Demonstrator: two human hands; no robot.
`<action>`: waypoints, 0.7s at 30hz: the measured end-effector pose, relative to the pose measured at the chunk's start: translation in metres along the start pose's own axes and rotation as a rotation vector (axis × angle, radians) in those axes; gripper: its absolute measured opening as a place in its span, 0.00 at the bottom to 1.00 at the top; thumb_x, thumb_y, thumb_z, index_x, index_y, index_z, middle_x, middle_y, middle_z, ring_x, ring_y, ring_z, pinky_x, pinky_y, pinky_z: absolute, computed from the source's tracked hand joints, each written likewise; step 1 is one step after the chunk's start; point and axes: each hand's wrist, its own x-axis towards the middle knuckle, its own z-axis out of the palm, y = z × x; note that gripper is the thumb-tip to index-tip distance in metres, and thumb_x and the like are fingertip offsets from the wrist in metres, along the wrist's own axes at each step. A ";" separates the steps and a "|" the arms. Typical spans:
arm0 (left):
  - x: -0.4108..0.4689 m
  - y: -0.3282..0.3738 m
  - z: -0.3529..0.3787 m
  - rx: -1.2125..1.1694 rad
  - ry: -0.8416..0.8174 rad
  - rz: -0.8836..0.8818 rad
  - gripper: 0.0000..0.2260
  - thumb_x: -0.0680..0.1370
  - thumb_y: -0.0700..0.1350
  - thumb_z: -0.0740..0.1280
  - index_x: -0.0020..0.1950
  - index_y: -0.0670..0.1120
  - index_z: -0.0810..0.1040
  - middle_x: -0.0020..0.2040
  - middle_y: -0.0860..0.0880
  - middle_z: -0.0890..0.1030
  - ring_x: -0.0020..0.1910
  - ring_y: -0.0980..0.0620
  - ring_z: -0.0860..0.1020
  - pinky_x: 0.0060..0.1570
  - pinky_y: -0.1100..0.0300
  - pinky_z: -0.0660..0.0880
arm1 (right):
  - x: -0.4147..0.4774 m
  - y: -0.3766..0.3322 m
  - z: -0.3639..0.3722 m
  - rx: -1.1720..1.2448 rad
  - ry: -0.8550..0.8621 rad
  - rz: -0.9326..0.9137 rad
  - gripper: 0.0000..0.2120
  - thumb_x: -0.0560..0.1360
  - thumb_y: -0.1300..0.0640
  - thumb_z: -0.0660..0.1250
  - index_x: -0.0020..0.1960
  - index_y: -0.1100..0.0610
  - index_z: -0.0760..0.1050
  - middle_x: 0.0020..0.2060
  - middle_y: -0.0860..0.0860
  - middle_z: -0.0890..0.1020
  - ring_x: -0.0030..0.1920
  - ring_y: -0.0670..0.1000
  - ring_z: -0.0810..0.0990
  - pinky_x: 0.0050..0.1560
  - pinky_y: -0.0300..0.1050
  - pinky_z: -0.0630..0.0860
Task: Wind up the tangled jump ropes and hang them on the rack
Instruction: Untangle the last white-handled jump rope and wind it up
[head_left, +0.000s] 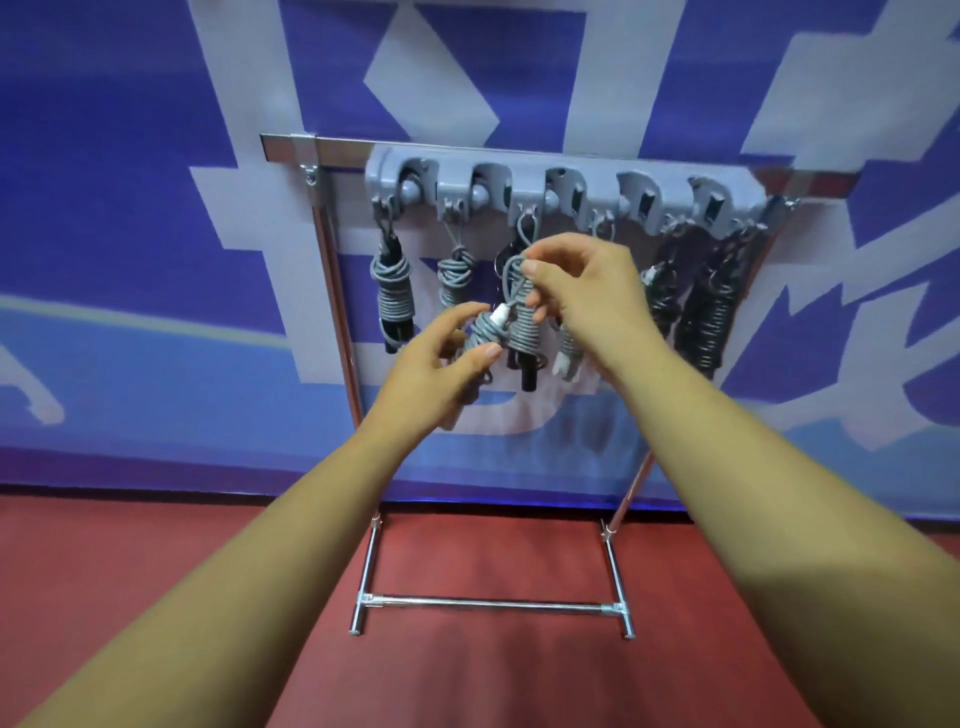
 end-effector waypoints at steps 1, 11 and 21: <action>0.006 0.008 -0.003 -0.004 -0.011 -0.023 0.17 0.80 0.42 0.69 0.70 0.50 0.75 0.44 0.41 0.77 0.33 0.50 0.78 0.31 0.62 0.74 | 0.008 -0.009 0.001 -0.017 -0.007 0.016 0.07 0.77 0.67 0.68 0.44 0.57 0.80 0.29 0.53 0.79 0.29 0.50 0.78 0.30 0.42 0.77; 0.039 0.061 -0.051 -0.007 -0.012 -0.276 0.17 0.81 0.44 0.68 0.69 0.52 0.75 0.47 0.45 0.82 0.42 0.54 0.82 0.43 0.59 0.77 | 0.061 -0.079 0.040 -0.075 -0.075 0.259 0.04 0.78 0.66 0.66 0.49 0.61 0.79 0.30 0.54 0.80 0.27 0.47 0.78 0.34 0.44 0.81; 0.059 0.061 -0.071 0.023 -0.056 -0.421 0.15 0.82 0.44 0.67 0.69 0.51 0.75 0.45 0.51 0.83 0.44 0.55 0.81 0.54 0.51 0.78 | 0.085 -0.077 0.068 -0.092 -0.001 0.450 0.06 0.79 0.68 0.64 0.47 0.61 0.78 0.32 0.54 0.79 0.30 0.50 0.79 0.36 0.46 0.82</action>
